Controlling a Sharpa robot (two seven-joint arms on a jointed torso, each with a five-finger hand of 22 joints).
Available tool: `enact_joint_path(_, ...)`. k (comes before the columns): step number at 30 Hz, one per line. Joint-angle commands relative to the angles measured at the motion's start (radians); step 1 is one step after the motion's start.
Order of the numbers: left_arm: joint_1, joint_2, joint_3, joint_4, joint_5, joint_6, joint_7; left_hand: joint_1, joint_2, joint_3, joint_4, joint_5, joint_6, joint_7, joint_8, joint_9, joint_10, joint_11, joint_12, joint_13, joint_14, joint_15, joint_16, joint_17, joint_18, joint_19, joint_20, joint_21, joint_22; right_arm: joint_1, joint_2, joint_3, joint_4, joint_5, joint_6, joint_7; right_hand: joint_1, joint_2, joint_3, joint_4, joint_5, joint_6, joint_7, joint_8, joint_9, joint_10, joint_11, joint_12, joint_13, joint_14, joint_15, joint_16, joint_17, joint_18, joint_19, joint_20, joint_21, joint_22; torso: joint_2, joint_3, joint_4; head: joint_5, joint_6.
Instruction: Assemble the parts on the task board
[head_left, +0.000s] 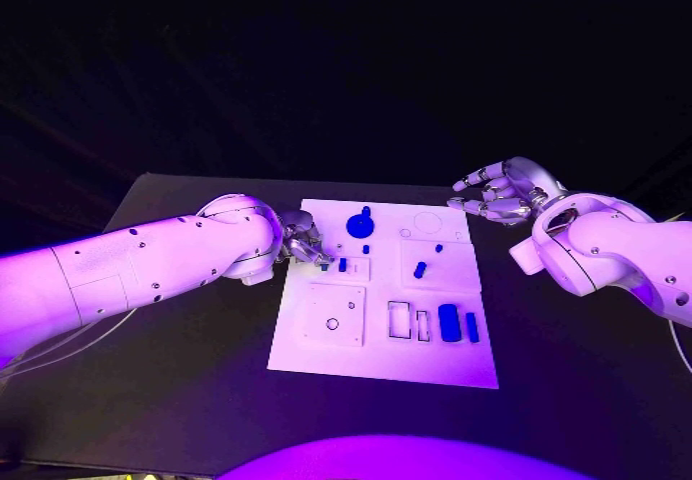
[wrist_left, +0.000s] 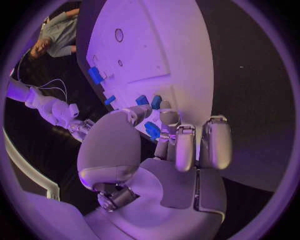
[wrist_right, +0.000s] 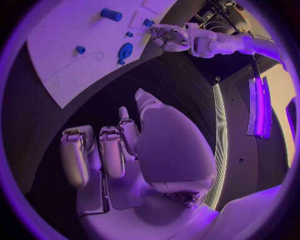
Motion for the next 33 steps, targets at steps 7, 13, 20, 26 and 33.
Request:
enact_joint_path(7, -0.004, -0.005, -0.001, -0.003, 0.028, -0.022, -0.016, -0.028, 0.004, -0.061, 0.011, 0.001, 0.009, 0.005, -0.005, -0.007, -0.010, -0.001, -0.004, -0.002, 0.085, 0.001, -0.007, 0.201, -0.006, -0.007, 0.003, -0.006, 0.048, -0.002, 0.001, 0.000, 0.001, -0.004, 0.002, 0.013, -0.010, -0.001, 0.005, 0.000, 0.004, -0.010, -0.001, 0.006, -0.002, 0.004, -0.001, 0.003, 0.036, 0.090, -0.007, -0.006, 0.198, -0.008, 0.096, -0.007, -0.006, 0.247, 0.000, -0.0004, -0.0005, -0.002, 0.002)
enact_joint_path(13, -0.004, -0.020, 0.012, 0.010, 0.058, -0.070, -0.004, -0.060, 0.012, -0.111, 0.013, -0.002, 0.009, 0.003, -0.006, -0.010, -0.013, -0.001, -0.006, -0.006, 0.084, 0.000, -0.008, 0.198, -0.005, -0.009, 0.002, -0.010, 0.044, -0.003, 0.001, 0.000, 0.000, -0.004, 0.002, 0.014, -0.010, -0.001, 0.005, 0.000, 0.004, -0.010, -0.001, 0.006, -0.002, 0.004, -0.001, 0.003, 0.036, 0.090, -0.007, -0.006, 0.198, -0.008, 0.096, -0.007, -0.006, 0.247, 0.000, -0.0005, -0.0005, -0.003, 0.003)
enact_joint_path(20, 0.000, -0.048, 0.044, 0.032, 0.143, -0.147, 0.045, -0.077, 0.023, -0.131, 0.013, 0.000, 0.005, 0.003, -0.003, -0.008, -0.023, -0.001, -0.017, -0.021, 0.080, 0.000, -0.016, 0.187, 0.000, -0.025, 0.002, -0.021, 0.025, -0.003, 0.001, 0.000, -0.001, -0.004, 0.000, 0.014, -0.010, -0.001, 0.005, 0.000, 0.004, -0.010, -0.001, 0.006, -0.002, 0.004, -0.001, 0.003, 0.036, 0.090, -0.007, -0.006, 0.198, -0.008, 0.096, -0.007, -0.006, 0.247, -0.001, 0.0010, 0.0001, -0.004, 0.006)
enact_joint_path(26, 0.006, -0.055, 0.055, 0.039, 0.274, -0.218, 0.137, -0.083, 0.047, -0.179, 0.013, 0.005, -0.082, 0.034, -0.014, -0.010, -0.138, 0.028, -0.107, -0.138, 0.048, 0.024, -0.066, 0.111, 0.020, -0.097, 0.018, -0.080, -0.059, -0.004, 0.001, 0.000, -0.003, -0.003, -0.002, 0.015, -0.010, -0.001, 0.005, 0.000, 0.004, -0.010, -0.001, 0.006, -0.002, 0.004, -0.001, 0.003, 0.036, 0.090, -0.007, -0.006, 0.198, -0.008, 0.096, -0.007, -0.006, 0.247, 0.000, 0.0007, -0.0003, -0.004, 0.011)
enact_joint_path(33, 0.008, -0.029, 0.052, 0.038, 0.200, -0.253, 0.265, 0.093, 0.021, -0.204, -0.002, 0.012, -0.176, 0.084, -0.028, -0.049, -0.326, 0.078, -0.194, -0.219, -0.198, 0.071, -0.386, -0.287, 0.112, -0.461, 0.059, -0.421, -0.487, -0.005, 0.002, 0.000, -0.008, -0.002, -0.007, 0.016, -0.013, -0.002, 0.005, 0.001, 0.004, -0.011, -0.001, 0.007, -0.002, 0.001, -0.001, 0.000, 0.033, 0.090, -0.007, -0.007, 0.195, -0.007, 0.095, -0.007, -0.008, 0.246, 0.000, -0.0003, 0.0004, -0.014, 0.018)
